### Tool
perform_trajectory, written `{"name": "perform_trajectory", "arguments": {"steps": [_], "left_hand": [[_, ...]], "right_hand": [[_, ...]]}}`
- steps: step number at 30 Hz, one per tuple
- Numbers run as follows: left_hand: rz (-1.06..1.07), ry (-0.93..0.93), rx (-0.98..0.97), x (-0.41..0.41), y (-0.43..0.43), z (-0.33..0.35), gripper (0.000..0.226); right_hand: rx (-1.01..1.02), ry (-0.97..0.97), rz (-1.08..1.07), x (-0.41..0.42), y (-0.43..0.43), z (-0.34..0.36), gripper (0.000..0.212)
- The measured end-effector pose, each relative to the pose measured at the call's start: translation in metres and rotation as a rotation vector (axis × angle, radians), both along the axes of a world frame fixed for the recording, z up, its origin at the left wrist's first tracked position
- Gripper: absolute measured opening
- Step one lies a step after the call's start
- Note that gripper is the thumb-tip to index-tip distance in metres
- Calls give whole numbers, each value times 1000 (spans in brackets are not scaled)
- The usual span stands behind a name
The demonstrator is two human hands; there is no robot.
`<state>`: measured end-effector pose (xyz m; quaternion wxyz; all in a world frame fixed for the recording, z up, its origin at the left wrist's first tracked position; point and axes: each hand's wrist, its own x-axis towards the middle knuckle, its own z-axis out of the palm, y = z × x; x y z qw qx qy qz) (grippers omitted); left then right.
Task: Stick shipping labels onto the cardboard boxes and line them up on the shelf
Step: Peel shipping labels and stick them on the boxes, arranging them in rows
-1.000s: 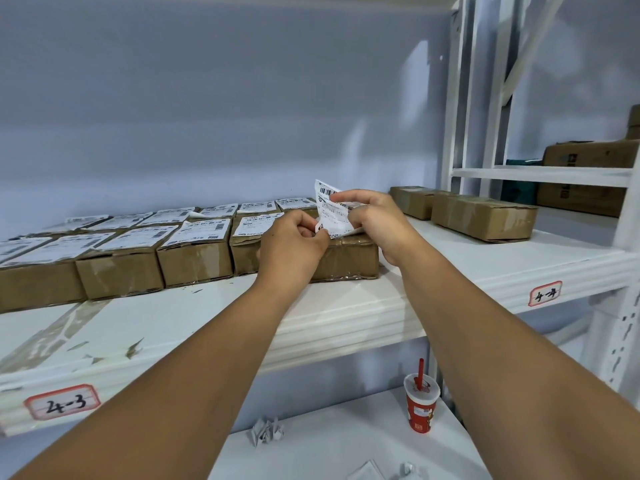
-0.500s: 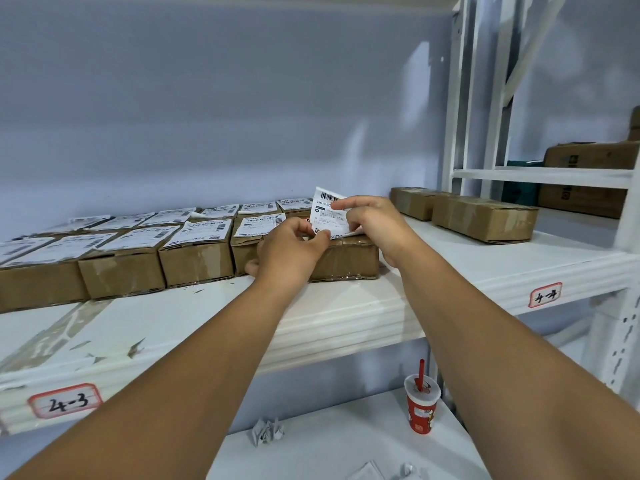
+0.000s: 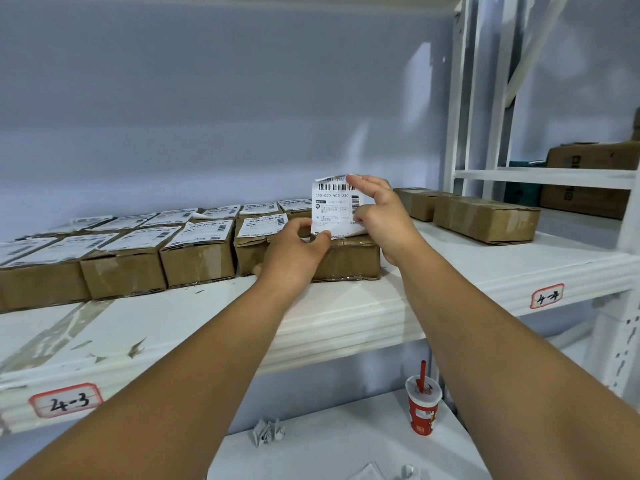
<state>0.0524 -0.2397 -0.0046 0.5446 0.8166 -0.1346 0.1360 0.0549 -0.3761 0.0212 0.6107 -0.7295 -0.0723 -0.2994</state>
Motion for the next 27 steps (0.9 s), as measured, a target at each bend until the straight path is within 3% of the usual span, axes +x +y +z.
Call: {"name": "perform_trajectory", "arguments": {"steps": [5, 12, 18, 24, 27], "left_hand": [[3, -29, 29, 1, 0, -1, 65], [49, -55, 85, 4, 1, -3, 55], [52, -126, 169, 7, 3, -5, 32], [11, -320, 103, -10, 3, 2, 56], [-48, -355, 110, -15, 2, 1, 57]], "right_hand": [[19, -18, 17, -1, -1, 1, 64], [18, -27, 13, 5, -4, -2, 69], [451, -8, 129, 15, -14, 0, 71], [201, -2, 1, 11, -9, -1, 64], [86, -28, -47, 10, -7, -2, 59]]}}
